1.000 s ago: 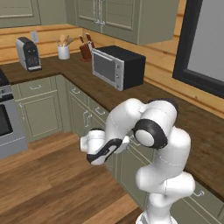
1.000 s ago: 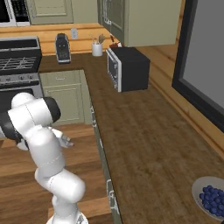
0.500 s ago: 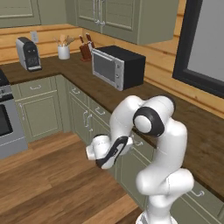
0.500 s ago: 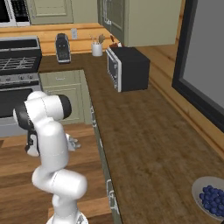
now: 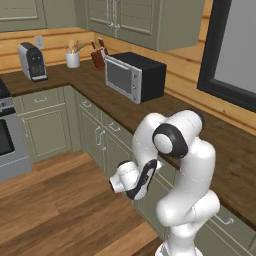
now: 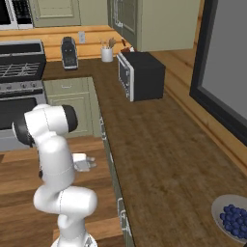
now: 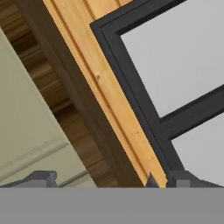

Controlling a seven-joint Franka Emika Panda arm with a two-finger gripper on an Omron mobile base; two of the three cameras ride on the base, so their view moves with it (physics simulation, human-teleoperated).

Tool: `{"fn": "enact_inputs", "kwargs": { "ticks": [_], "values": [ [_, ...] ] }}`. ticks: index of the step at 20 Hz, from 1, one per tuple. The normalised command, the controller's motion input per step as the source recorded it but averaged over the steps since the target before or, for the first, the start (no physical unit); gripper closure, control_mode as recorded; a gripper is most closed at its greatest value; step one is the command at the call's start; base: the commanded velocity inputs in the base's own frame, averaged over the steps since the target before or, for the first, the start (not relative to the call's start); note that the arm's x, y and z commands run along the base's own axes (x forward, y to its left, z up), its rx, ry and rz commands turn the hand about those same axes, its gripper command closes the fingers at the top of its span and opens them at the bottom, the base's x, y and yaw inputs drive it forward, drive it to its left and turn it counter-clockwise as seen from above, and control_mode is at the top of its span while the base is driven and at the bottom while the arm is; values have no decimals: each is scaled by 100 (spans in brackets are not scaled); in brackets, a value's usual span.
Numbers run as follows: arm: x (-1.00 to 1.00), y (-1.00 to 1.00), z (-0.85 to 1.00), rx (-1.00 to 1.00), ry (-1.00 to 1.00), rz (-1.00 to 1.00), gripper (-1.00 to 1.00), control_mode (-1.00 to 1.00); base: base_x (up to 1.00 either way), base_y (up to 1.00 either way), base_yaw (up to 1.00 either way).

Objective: Take a straw from the drawer in front and place it inside the glass cup on the dining counter.

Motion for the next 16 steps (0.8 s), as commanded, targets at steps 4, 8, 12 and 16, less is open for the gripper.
{"fn": "enact_inputs", "kwargs": {
  "ticks": [4,8,12,16],
  "values": [
    [27,-4,-18,0,1,0,-100,-100,0,0,0],
    [49,0,-20,0,5,0,-100,-100,0,0,0],
    [58,0,-35,0,11,0,-100,-100,0,0,0],
    [42,0,-44,0,11,0,-100,-100,0,0,0]
  ]
}}
